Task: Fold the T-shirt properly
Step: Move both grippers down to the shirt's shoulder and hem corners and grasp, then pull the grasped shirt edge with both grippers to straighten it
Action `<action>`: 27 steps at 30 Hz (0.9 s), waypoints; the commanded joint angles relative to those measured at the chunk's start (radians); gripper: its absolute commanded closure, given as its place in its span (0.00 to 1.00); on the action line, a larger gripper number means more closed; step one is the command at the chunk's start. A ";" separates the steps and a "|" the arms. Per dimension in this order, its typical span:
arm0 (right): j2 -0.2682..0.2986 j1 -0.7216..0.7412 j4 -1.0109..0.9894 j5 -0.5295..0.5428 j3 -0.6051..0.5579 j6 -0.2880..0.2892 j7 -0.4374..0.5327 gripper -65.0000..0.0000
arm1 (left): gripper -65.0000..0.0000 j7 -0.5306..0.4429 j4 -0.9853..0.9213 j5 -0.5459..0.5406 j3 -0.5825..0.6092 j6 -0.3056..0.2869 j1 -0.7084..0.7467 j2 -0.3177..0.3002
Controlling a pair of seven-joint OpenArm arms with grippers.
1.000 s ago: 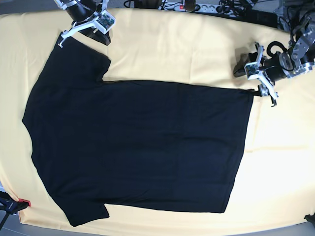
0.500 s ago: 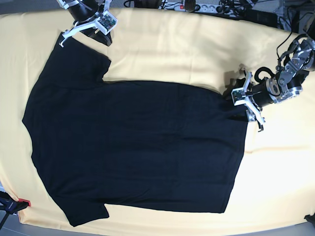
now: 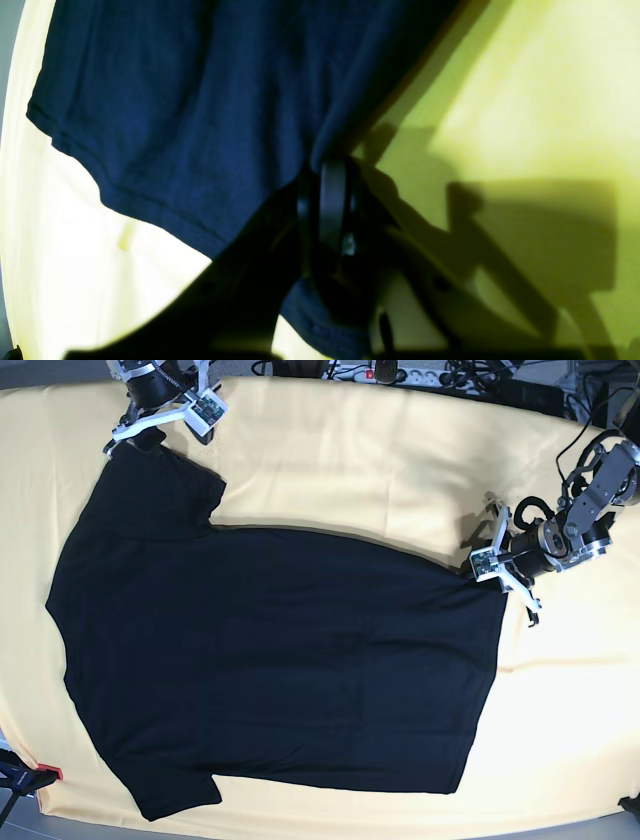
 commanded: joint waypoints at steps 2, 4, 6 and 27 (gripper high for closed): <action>0.008 -0.006 -0.018 0.003 0.058 -0.014 0.015 0.46 | 1.00 0.034 0.001 0.013 -0.005 0.001 -0.008 -0.022; 0.008 -0.005 -0.060 0.011 0.106 -0.010 0.027 0.46 | 1.00 0.034 0.001 0.013 -0.005 0.001 -0.008 -0.022; 0.008 -0.005 -0.101 0.047 0.144 0.003 0.045 0.46 | 1.00 0.034 0.001 0.013 -0.005 0.001 -0.008 -0.022; 0.013 0.109 -0.216 0.064 0.161 -0.114 -0.003 1.00 | 1.00 0.033 0.041 0.013 -0.005 -0.023 -0.008 -0.042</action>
